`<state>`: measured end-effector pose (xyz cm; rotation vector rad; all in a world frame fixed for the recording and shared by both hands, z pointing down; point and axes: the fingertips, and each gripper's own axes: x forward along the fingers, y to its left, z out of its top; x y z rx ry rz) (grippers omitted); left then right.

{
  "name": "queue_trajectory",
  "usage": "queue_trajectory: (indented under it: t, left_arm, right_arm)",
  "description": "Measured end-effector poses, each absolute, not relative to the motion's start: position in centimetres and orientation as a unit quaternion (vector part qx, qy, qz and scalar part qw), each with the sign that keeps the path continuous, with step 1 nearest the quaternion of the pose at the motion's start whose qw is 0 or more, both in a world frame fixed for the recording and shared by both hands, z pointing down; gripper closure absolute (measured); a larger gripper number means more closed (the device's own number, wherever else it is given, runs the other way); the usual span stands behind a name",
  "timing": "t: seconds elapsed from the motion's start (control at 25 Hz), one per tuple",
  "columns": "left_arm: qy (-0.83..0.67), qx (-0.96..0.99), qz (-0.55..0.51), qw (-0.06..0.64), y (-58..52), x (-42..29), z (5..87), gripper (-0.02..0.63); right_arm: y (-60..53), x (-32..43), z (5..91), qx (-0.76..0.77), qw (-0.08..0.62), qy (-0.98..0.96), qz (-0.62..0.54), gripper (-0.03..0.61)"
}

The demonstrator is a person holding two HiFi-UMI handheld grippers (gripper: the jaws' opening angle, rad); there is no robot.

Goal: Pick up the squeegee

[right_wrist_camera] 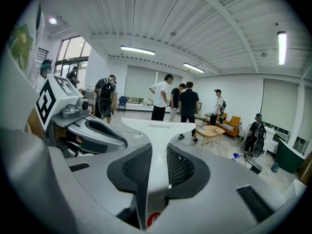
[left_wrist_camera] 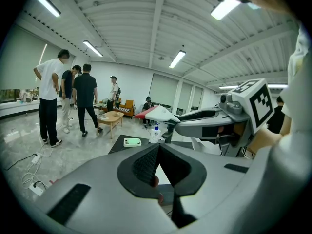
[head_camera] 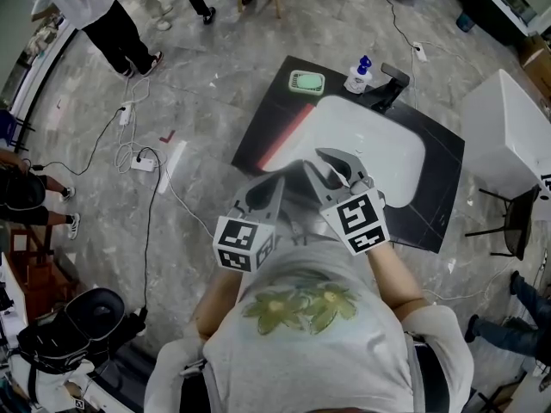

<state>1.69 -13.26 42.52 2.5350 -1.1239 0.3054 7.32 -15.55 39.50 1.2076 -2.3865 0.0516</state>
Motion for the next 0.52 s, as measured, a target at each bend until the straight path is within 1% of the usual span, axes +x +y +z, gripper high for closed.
queue_trajectory:
  t: [0.52]
  left_arm:
    - [-0.386,0.9,0.116,0.166,-11.6,2.9,41.8,0.604]
  right_arm:
    - [-13.7,8.3,39.1,0.447,0.222,-0.866,0.025,0.476]
